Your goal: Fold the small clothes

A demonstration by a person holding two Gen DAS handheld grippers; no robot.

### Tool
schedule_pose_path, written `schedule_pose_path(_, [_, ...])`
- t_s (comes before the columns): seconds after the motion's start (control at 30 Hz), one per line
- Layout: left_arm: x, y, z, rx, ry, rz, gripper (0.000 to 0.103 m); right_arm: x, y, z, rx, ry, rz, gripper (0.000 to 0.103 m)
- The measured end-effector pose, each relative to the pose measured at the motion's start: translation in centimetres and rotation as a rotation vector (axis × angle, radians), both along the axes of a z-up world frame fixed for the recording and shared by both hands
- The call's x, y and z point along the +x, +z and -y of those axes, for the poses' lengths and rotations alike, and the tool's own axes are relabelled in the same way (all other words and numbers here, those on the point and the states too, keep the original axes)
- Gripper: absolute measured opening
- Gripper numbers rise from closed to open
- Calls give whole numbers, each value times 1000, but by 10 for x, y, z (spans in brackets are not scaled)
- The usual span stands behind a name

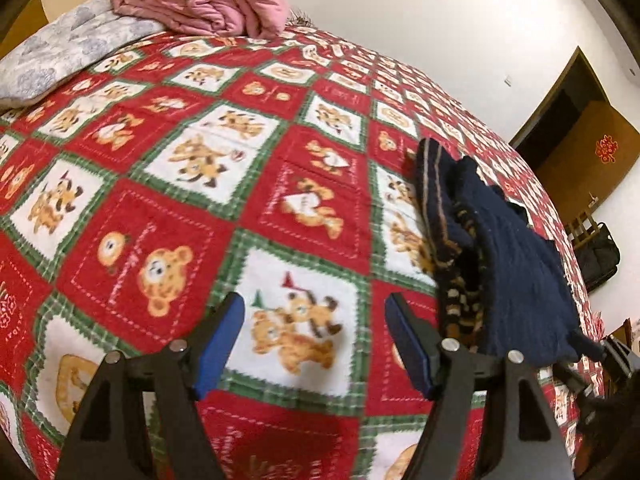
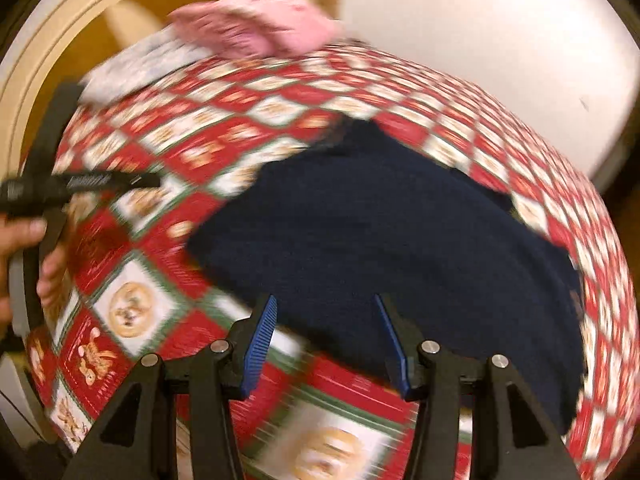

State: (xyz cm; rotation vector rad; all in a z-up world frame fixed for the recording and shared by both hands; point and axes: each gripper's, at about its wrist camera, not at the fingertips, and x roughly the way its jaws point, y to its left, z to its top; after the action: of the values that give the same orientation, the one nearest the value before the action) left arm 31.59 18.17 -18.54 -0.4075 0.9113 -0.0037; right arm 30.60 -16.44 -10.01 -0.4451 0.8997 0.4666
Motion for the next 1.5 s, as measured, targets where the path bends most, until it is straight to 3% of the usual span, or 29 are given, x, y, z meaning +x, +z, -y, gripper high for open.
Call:
schedule_pose_path(0.13, [-2, -2, -9, -6, 1, 0, 75, -16, -24, -55, -100, 116, 56, 51])
schedule_pose_path(0.33, [8, 9, -18, -35, -22, 18, 75, -7, -52, -93, -251, 132, 169, 51])
schedule_pose_path(0.4, [15, 16, -17, -43, -42, 37, 75, -3, -56, -93, -243, 122, 170, 51])
schedule_pose_path(0.53, [37, 31, -4, -62, -120, 92, 75, -1, -61, -94, -198, 112, 163, 30])
schedule_pose_path(0.6, [56, 36, 9, -62, -175, 98, 75, -6, -64, -97, -207, 123, 190, 26])
schedule_pose_path(0.7, [89, 39, 28, -130, -256, 81, 75, -6, -68, -97, -183, 116, 193, 25])
schedule_pose_path(0.8, [129, 39, 58, -120, -358, 16, 75, -5, -69, -94, -151, 104, 186, 25])
schedule_pose_path(0.97, [178, 34, 96, -115, -433, -37, 75, -6, -73, -98, -175, 109, 213, 25])
schedule_pose_path(1.13, [205, 21, 124, 6, -452, -83, 75, -5, -73, -96, -151, 109, 208, 25])
schedule_pose_path(1.23, [214, 10, 130, 202, -394, -100, 75, -3, -72, -94, -134, 107, 200, 25])
schedule_pose_path(1.27, [215, 4, 128, 222, -375, -112, 75, -2, -72, -94, -129, 107, 198, 25])
schedule_pose_path(1.5, [223, -15, 114, 4, -415, -131, 75, 3, -71, -90, -105, 100, 194, 25])
